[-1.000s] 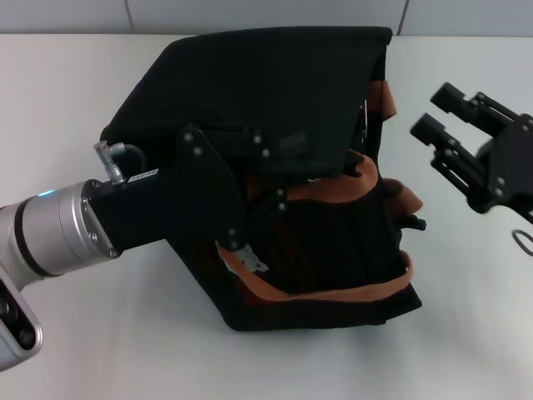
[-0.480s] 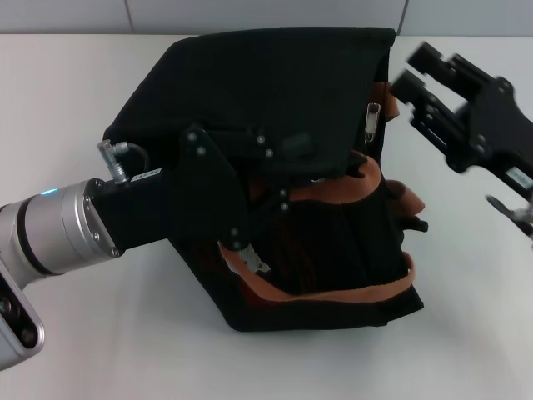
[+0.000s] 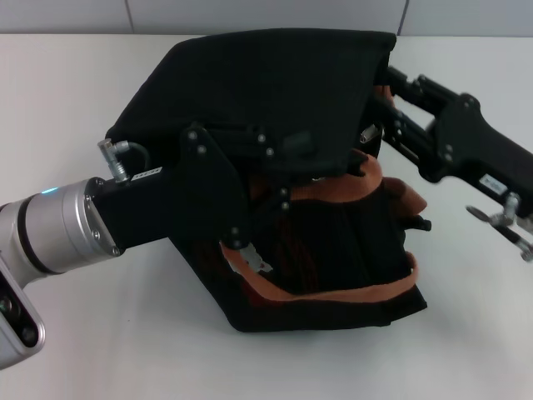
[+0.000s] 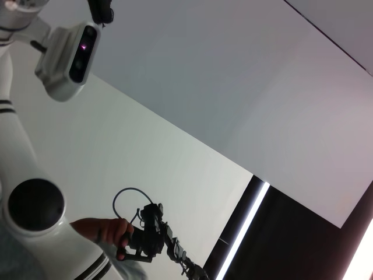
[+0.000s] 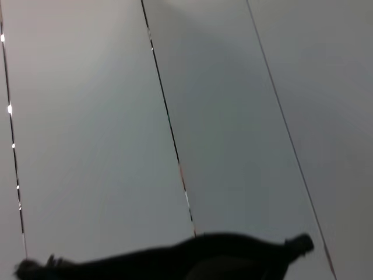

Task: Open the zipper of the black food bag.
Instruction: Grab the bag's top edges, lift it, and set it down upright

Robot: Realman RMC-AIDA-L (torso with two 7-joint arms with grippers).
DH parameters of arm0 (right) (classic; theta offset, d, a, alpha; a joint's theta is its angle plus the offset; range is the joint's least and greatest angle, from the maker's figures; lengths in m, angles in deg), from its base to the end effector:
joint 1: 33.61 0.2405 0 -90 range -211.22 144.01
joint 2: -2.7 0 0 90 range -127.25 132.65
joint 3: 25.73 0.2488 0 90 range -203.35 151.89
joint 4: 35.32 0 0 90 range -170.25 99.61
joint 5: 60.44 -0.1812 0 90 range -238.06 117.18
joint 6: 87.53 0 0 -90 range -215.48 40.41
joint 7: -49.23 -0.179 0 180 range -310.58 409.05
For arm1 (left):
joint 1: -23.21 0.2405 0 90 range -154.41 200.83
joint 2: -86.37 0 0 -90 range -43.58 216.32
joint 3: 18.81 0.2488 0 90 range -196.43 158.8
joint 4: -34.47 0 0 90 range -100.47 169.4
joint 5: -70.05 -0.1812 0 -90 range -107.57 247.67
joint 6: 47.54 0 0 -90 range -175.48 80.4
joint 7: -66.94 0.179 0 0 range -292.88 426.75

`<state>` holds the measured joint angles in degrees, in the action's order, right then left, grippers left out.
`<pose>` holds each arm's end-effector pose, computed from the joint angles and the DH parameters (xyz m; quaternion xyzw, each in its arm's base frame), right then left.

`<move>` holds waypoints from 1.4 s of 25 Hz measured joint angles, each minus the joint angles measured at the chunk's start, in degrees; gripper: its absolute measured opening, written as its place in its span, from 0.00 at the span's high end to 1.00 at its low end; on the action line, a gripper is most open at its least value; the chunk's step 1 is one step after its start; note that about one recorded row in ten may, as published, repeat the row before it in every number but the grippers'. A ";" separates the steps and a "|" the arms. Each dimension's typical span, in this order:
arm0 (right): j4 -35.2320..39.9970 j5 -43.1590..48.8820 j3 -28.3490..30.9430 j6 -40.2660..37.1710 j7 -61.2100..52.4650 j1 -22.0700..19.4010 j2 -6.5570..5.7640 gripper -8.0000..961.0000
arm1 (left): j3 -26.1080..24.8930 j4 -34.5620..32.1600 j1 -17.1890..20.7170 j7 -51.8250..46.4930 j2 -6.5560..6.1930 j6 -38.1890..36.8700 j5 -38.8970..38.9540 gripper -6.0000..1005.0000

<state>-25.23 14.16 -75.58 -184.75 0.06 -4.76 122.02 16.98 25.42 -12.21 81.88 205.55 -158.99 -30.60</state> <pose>0.1868 0.2937 -0.0262 -0.8288 0.1533 0.4979 0.2041 -0.1470 0.2588 -0.0311 -0.7560 0.4013 -0.4183 0.3040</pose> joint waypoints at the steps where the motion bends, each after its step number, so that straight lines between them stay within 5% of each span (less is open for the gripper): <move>1: 1.25 0.16 -0.90 -0.04 -0.91 -1.05 -0.02 0.51 | -0.01 0.00 0.00 0.00 0.00 0.14 0.01 0.82; 7: 13.11 7.64 -3.53 -1.98 -6.82 -7.00 -0.19 0.51 | -0.02 0.00 -0.07 0.00 0.00 0.50 0.02 0.82; 13: 17.85 9.65 0.77 -6.43 -8.12 -10.77 -0.23 0.51 | 0.06 -0.01 -0.15 -0.06 0.00 0.64 0.02 0.82; 35: 14.06 10.83 -0.45 -0.89 -1.66 -4.50 0.40 0.58 | 0.06 0.00 -0.73 -0.18 0.00 0.71 0.01 0.82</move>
<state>-11.17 24.98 -76.03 -185.63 -1.60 -9.25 122.42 17.04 25.41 -12.95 81.70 205.55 -158.28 -30.59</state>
